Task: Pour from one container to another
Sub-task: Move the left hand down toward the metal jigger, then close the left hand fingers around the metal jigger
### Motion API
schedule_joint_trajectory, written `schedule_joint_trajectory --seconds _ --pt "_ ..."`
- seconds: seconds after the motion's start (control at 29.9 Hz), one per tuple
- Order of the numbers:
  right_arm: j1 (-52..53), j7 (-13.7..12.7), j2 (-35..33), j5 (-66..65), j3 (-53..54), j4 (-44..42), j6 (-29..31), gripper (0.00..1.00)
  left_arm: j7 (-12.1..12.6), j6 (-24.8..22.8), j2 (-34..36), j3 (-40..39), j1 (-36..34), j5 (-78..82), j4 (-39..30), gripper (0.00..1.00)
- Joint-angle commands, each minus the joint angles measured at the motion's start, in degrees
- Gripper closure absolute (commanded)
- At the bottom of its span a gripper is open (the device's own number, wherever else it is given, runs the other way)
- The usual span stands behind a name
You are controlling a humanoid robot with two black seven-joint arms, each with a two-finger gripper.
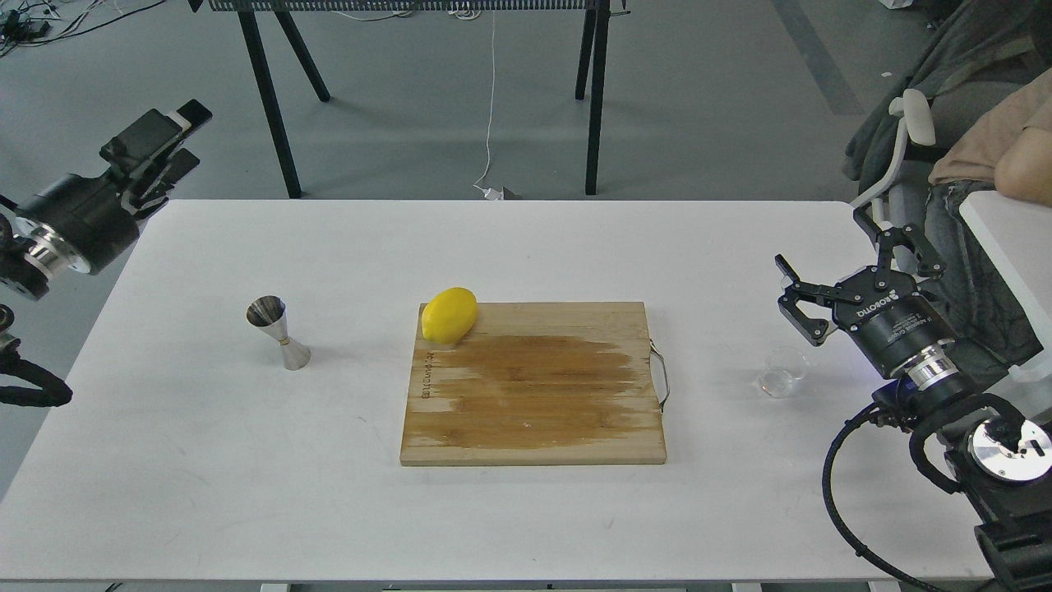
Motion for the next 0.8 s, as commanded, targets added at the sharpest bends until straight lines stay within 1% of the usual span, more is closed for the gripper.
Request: schedule_joint_trajectory --seconds 0.0,0.13,0.27,0.47,0.6,0.77 --pt "0.0 0.0 0.0 -0.1 0.0 -0.1 0.0 0.01 0.0 11.8 2.0 0.2 4.7 7.5 -3.3 0.01" --pt "0.0 0.0 0.6 -0.1 -0.2 -0.2 0.0 0.01 0.0 22.4 2.8 0.1 9.8 18.1 -4.4 0.02" --pt "0.0 0.0 0.6 -0.1 -0.1 -0.3 0.0 0.01 0.0 22.4 2.6 -0.3 15.1 26.6 -4.3 0.02" --pt "0.0 0.0 0.6 -0.1 -0.2 -0.3 0.0 0.01 0.0 22.4 1.2 -0.3 21.2 31.7 -3.2 0.02" --pt "-0.1 0.0 0.6 -0.1 -0.2 -0.3 0.0 0.01 0.0 22.4 -1.4 -0.3 23.3 33.4 -1.4 0.02" --pt "-0.1 0.0 0.6 -0.1 -0.1 -0.1 0.0 0.01 0.0 22.4 -7.1 -0.3 24.4 36.5 3.1 0.02"
